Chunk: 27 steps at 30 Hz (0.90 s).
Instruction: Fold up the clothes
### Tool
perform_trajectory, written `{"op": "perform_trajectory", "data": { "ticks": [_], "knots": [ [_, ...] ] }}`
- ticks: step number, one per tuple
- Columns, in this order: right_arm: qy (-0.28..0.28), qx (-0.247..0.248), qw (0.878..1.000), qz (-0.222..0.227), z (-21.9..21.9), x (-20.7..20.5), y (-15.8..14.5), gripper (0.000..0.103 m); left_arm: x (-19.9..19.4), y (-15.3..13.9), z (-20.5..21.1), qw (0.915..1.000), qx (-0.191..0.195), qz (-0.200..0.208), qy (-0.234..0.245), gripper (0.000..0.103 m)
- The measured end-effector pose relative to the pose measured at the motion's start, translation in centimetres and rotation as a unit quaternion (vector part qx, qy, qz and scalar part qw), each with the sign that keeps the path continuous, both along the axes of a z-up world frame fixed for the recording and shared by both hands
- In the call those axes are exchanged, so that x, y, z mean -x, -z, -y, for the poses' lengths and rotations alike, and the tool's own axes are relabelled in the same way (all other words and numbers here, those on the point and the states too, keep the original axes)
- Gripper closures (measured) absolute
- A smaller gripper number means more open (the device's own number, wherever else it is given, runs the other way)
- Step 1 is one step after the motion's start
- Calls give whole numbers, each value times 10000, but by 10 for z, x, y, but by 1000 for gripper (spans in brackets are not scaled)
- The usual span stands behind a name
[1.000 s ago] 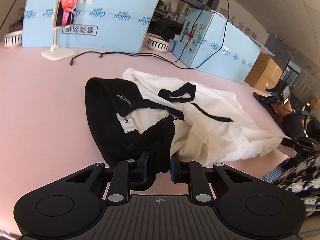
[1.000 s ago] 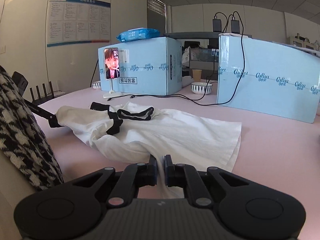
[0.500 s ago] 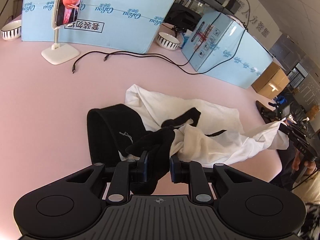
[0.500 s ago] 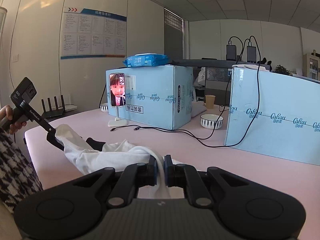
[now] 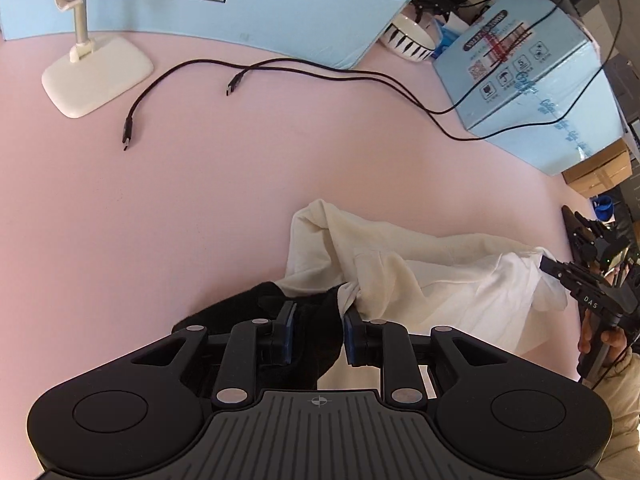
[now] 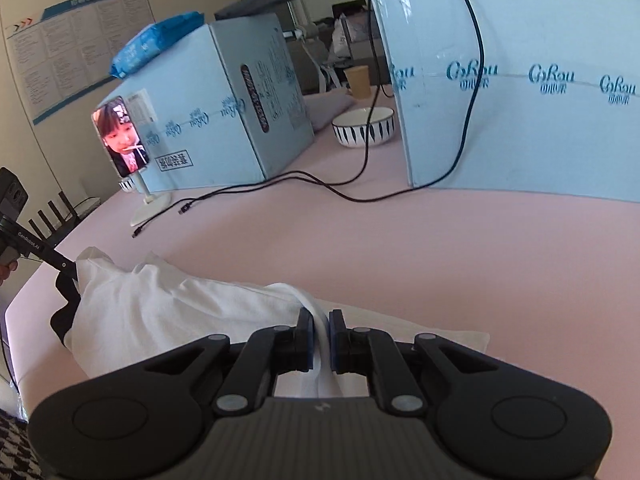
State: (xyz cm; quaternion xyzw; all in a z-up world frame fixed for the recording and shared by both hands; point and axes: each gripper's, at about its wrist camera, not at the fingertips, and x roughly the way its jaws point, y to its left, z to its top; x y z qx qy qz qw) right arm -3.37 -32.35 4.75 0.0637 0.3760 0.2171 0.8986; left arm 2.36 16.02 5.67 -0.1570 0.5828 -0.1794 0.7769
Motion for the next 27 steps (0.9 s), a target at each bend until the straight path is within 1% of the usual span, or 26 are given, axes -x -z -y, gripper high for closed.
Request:
{"op": "perform_trajectory", "data": {
  "ticks": [1,2,3,4,5,6,7,9,11,12,13,14,15,17,18,19,20,21,22,24,25,26,27],
  "knots": [
    [15,54,9999,-110,-1,-8,5,85,-6,5,0,9999,-15,-124,22,62],
    [28,129,9997,-211,-2,-14,9,80,-11,10,-2,9998,37,-216,7,59],
    [70,234,9994,-262,-5,-19,12,63,-16,12,-5,9994,141,-291,-87,49],
    [128,352,9989,-292,-7,-23,13,41,-20,12,-9,9990,123,-375,-209,26],
    [201,452,9985,-223,-9,-24,12,33,-23,11,-12,9983,16,-464,-355,16],
    [283,541,9981,-103,-10,-24,9,28,-25,9,-16,9969,-262,-520,-529,12],
    [371,619,9974,81,-11,-21,2,28,-25,4,-20,9960,-435,-451,-632,12],
    [551,761,9942,519,-13,-12,-17,27,-18,-12,-25,9949,-609,-125,-788,12],
    [555,843,9916,807,-17,-2,-38,26,-4,-36,-22,9908,-942,453,-857,12],
    [416,771,9931,774,-23,3,-47,26,8,-50,-8,9865,-1215,891,-649,12],
    [248,647,9954,657,-28,7,-54,26,21,-63,6,9790,-1483,1326,-438,11],
    [80,524,9971,539,-34,11,-60,27,33,-77,20,9685,-1747,1758,-226,10],
    [-115,394,9981,460,-43,15,-64,27,43,-86,32,9606,-1862,2062,-31,7],
    [-445,209,9980,386,-65,23,-65,27,50,-84,52,9680,-1379,2079,272,7],
    [-505,243,9976,396,-78,24,-62,27,50,-77,66,9741,-983,1992,429,7],
    [-546,295,9973,401,-88,23,-59,28,46,-67,79,9769,-703,1925,605,7],
    [-573,324,9974,302,-97,19,-50,29,40,-57,91,9760,-683,1932,741,7],
    [-595,343,9975,150,-106,14,-39,31,34,-42,106,9728,-842,1971,875,7],
    [-617,362,9974,-2,-115,9,-28,36,28,-28,116,9696,-1059,1990,954,7],
    [-543,446,9971,-285,-126,-2,-9,37,16,-3,133,9633,-1453,1977,1092,7],
    [-494,493,9967,-424,-131,-8,0,38,10,6,135,9645,-1541,1836,1109,7],
    [-496,549,9965,-388,-134,-10,1,38,5,13,135,9659,-1582,1729,1105,7],
    [-517,566,9967,-277,-135,-10,-5,38,2,13,133,9680,-1512,1703,1053,7]
  ]
}}
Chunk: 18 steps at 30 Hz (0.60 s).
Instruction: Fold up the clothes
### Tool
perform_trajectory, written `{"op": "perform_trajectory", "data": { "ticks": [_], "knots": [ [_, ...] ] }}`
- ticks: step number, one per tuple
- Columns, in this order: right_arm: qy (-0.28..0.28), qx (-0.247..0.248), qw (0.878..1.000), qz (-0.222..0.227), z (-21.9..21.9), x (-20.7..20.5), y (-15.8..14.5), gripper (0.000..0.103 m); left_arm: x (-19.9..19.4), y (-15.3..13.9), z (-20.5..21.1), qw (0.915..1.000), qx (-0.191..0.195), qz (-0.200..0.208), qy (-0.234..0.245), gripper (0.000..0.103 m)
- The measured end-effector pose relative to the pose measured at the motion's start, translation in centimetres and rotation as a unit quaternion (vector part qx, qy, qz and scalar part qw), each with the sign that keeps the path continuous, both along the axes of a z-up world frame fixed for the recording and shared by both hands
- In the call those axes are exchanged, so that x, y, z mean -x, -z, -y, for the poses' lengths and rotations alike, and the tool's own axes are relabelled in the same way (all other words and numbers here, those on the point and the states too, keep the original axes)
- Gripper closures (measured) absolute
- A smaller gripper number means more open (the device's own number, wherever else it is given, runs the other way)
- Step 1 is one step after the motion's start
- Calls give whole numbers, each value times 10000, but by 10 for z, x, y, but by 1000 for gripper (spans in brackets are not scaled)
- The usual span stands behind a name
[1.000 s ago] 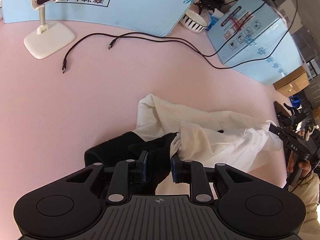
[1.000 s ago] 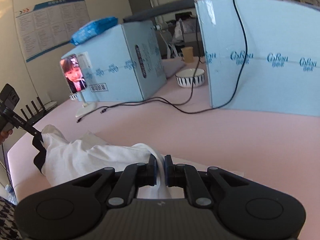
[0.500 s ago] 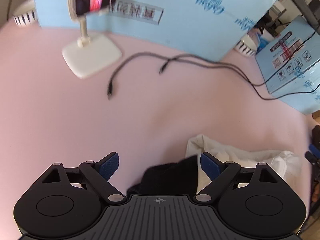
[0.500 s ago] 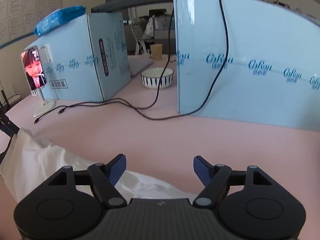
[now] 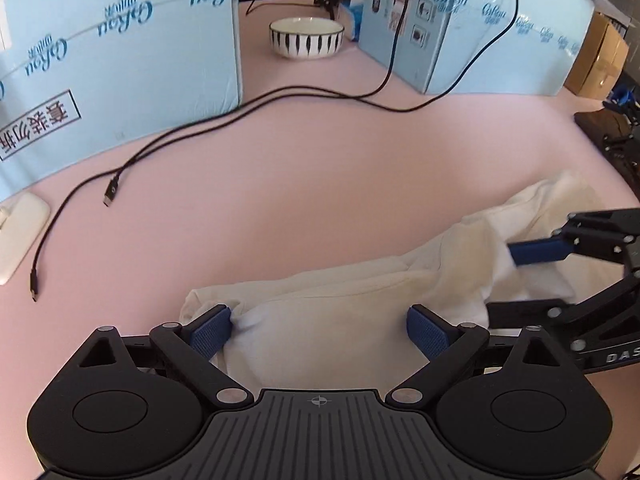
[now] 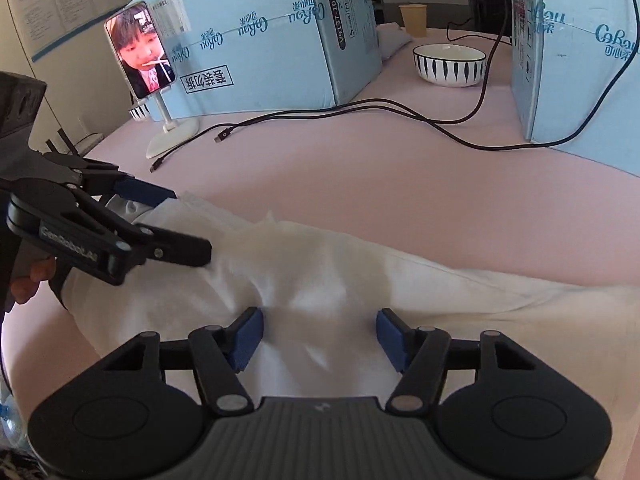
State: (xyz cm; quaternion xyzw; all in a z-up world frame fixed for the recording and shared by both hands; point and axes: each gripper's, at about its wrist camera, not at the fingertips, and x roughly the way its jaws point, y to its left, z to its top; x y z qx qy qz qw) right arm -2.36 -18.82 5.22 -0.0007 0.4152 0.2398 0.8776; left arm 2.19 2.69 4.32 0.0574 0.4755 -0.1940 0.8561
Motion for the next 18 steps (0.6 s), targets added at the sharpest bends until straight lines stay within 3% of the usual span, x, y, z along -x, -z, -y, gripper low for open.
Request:
{"op": "perform_trajectory", "data": {
  "ticks": [2,3,5,7,10,12,13,15,17,18],
  "knots": [
    [95,-131,9995,288,1,-1,-10,34,-4,-2,-4,9998,166,-17,-114,7],
    [173,-119,9993,317,1,-4,-9,27,-8,-1,-7,9995,224,-48,-202,7],
    [280,-20,9995,155,-2,-14,0,25,-11,2,-9,9993,217,-166,-259,7],
    [306,21,9995,11,-2,-20,7,25,-8,-6,-7,9997,96,-140,-172,7],
    [368,-43,9988,307,8,-13,-5,23,-4,-11,-16,9992,-93,254,-297,7],
    [418,82,9991,10,12,-19,3,23,-14,7,-22,9987,-297,-37,-416,6],
    [443,163,9987,-193,14,-23,9,23,-20,14,-28,9985,-152,-277,-445,6],
    [496,288,9983,-100,18,-19,3,26,-19,6,-41,9971,143,-366,-650,6],
    [537,347,9977,238,27,-7,-13,25,-11,-9,-51,9967,312,-199,-717,6],
    [591,336,9968,427,36,2,-24,20,-2,-17,-58,9966,314,-28,-766,6]
  ]
}}
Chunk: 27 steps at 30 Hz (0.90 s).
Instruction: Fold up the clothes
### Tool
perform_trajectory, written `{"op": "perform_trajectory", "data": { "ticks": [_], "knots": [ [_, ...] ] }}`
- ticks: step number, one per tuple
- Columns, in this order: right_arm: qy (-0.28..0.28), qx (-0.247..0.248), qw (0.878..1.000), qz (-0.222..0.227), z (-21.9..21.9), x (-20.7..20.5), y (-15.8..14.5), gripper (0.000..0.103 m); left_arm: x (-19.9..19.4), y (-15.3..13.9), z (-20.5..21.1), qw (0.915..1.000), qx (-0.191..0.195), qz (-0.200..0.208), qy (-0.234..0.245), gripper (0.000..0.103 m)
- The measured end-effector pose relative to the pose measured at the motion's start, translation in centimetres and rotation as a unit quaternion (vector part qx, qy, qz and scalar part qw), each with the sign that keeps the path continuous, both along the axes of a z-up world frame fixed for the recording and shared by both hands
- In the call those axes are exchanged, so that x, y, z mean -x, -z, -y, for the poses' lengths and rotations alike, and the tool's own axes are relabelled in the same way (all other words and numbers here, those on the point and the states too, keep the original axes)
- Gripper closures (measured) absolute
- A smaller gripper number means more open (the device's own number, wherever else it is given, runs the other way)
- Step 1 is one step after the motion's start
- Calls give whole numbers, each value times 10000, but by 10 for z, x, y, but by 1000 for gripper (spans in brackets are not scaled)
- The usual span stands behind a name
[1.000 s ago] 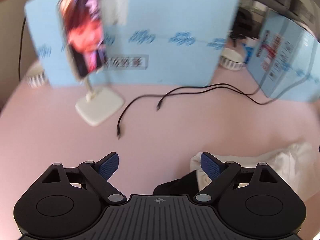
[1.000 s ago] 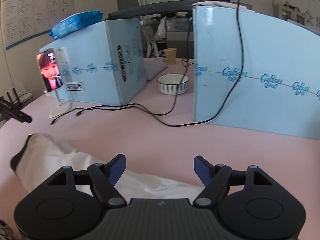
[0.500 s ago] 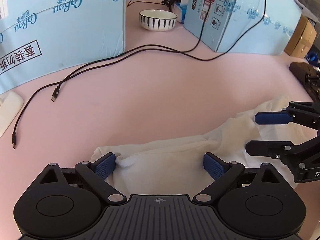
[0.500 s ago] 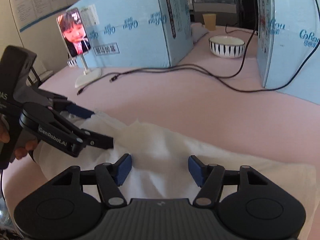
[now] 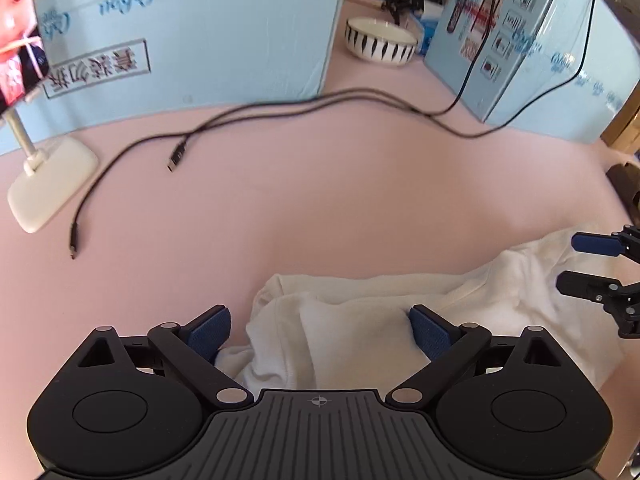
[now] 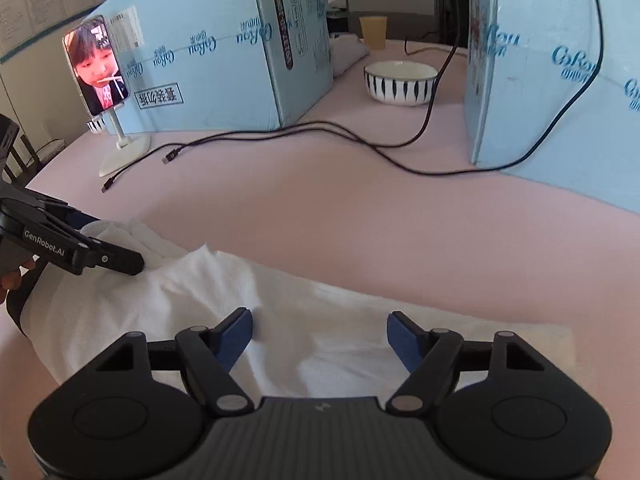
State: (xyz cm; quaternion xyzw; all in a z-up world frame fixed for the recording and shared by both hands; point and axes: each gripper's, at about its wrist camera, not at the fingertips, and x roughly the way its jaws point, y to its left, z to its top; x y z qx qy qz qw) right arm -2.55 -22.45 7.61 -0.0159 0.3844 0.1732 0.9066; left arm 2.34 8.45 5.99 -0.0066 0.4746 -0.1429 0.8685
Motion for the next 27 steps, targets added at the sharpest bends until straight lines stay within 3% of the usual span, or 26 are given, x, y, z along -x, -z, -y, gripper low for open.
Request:
{"op": "perform_trajectory", "data": {
  "ticks": [4,8,10,12,16,18,20,23,27],
  "knots": [
    [699,55,9973,-226,41,22,0,17,28,4,-20,9995,-198,143,-202,6],
    [1017,107,9930,-588,60,25,30,17,49,23,-36,9988,-304,139,-362,6],
    [1015,408,9935,-323,53,28,36,19,48,30,-42,9981,-363,211,-452,6],
    [1003,605,9931,-76,49,41,22,20,54,18,-50,9979,-134,204,-597,6],
    [1300,-547,9898,190,83,90,-13,8,74,-17,-56,9961,246,669,-525,6],
    [1735,-1569,9717,-337,109,114,-12,9,75,-26,-38,9968,295,730,-170,6],
    [2084,-2212,9488,-864,124,131,1,9,74,-28,-7,9963,297,705,396,6],
    [2490,-2620,9218,-1401,132,150,23,10,71,-22,31,9940,136,626,891,6],
    [2917,-2993,8977,-1394,136,160,41,11,58,4,65,9937,208,239,1079,6]
  ]
}}
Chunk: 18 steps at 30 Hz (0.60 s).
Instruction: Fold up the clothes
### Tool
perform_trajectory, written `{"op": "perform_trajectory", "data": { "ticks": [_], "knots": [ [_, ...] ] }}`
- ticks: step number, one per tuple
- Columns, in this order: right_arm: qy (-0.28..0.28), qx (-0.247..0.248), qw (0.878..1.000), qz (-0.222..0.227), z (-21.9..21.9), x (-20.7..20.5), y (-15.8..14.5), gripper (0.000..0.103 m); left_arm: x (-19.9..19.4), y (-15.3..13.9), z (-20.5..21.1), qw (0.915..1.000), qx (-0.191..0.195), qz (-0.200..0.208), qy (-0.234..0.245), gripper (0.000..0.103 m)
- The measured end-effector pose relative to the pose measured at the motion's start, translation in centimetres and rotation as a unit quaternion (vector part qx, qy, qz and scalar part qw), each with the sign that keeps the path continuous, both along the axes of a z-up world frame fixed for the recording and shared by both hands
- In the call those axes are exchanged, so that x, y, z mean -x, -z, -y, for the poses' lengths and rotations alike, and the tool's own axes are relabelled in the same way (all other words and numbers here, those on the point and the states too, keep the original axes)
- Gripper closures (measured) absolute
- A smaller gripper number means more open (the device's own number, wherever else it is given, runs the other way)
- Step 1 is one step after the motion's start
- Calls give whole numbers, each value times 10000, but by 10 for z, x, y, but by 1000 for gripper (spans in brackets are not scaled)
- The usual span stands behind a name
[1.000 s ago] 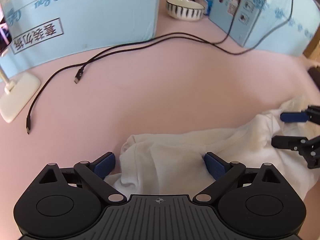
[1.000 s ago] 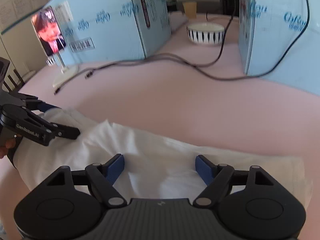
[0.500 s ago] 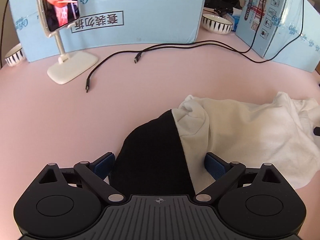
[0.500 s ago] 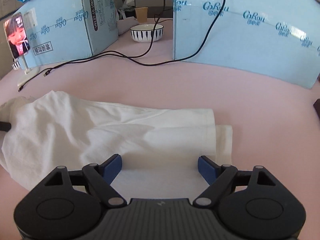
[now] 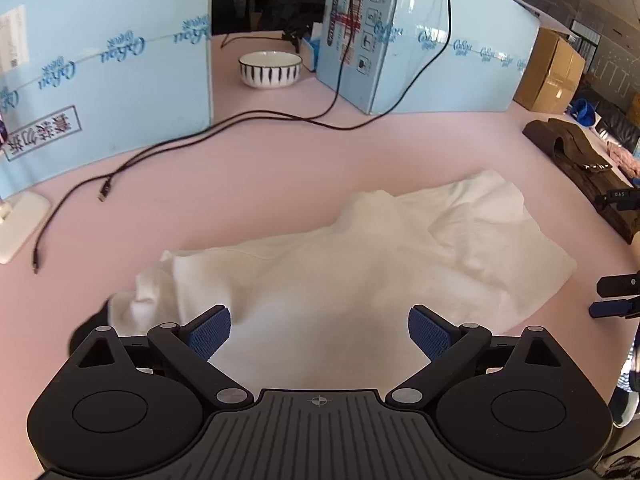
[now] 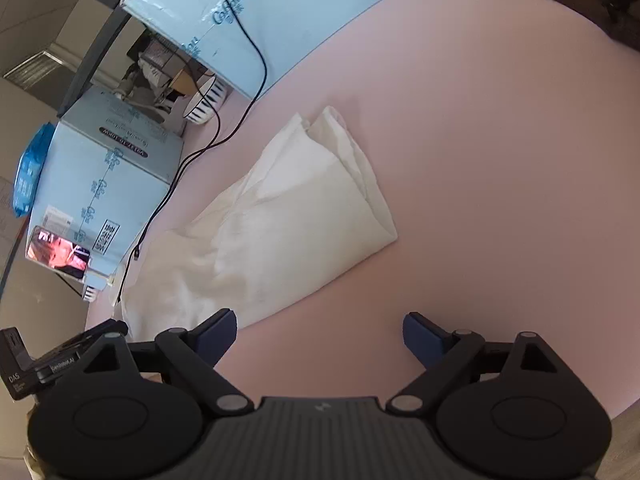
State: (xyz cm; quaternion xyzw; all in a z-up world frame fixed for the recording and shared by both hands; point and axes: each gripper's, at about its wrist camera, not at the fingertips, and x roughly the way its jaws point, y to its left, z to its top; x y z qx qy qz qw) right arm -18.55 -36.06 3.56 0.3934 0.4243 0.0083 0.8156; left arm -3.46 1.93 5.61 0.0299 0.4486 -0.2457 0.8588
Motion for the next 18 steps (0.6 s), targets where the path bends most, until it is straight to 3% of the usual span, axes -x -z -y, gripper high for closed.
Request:
{"op": "perform_trajectory", "data": {
  "ticks": [2,9,12,18],
  "knots": [
    [305,-129,9994,-30,0,0,2,11,-4,10,5,9996,85,-201,-151,6],
    [1332,-471,9898,174,-1,-24,14,4,-5,20,7,9967,293,-173,-742,3],
    [1529,-534,9864,281,0,-35,18,0,-5,21,6,9964,352,-187,-752,3],
    [1823,-324,9813,528,-9,-32,19,3,0,21,12,9984,103,-56,-546,1]
  ]
}}
